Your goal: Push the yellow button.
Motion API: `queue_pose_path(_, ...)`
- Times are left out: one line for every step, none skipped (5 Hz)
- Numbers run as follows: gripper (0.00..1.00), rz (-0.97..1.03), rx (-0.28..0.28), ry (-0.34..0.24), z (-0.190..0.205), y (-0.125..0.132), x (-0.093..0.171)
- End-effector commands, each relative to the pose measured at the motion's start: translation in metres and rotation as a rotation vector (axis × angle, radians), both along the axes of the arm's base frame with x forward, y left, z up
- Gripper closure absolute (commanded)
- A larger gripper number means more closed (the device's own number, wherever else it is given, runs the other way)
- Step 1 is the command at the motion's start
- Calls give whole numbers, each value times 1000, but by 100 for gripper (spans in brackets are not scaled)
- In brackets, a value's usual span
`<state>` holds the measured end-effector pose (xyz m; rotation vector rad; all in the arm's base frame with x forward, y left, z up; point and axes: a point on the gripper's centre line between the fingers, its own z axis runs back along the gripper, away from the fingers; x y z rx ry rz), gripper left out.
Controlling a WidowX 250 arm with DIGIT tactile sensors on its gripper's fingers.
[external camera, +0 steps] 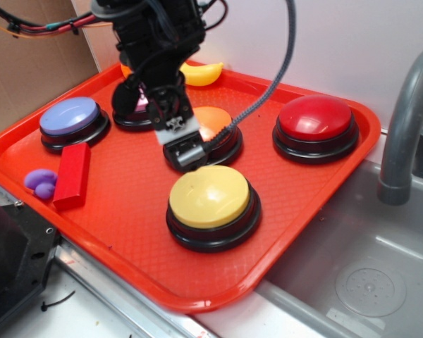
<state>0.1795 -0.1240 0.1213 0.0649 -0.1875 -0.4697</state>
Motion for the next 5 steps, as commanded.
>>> queue_pose_path(0, 49, -56, -35, 19, -5, 4)
queue_pose_path(0, 73, -67, -8, 22, -2, 4)
queue_pose_path(0, 92, -76, 21, 25, -1, 4)
queue_pose_path(0, 83, -64, 48, 28, -1, 4)
queue_pose_path(0, 84, -64, 50, 30, 0, 3)
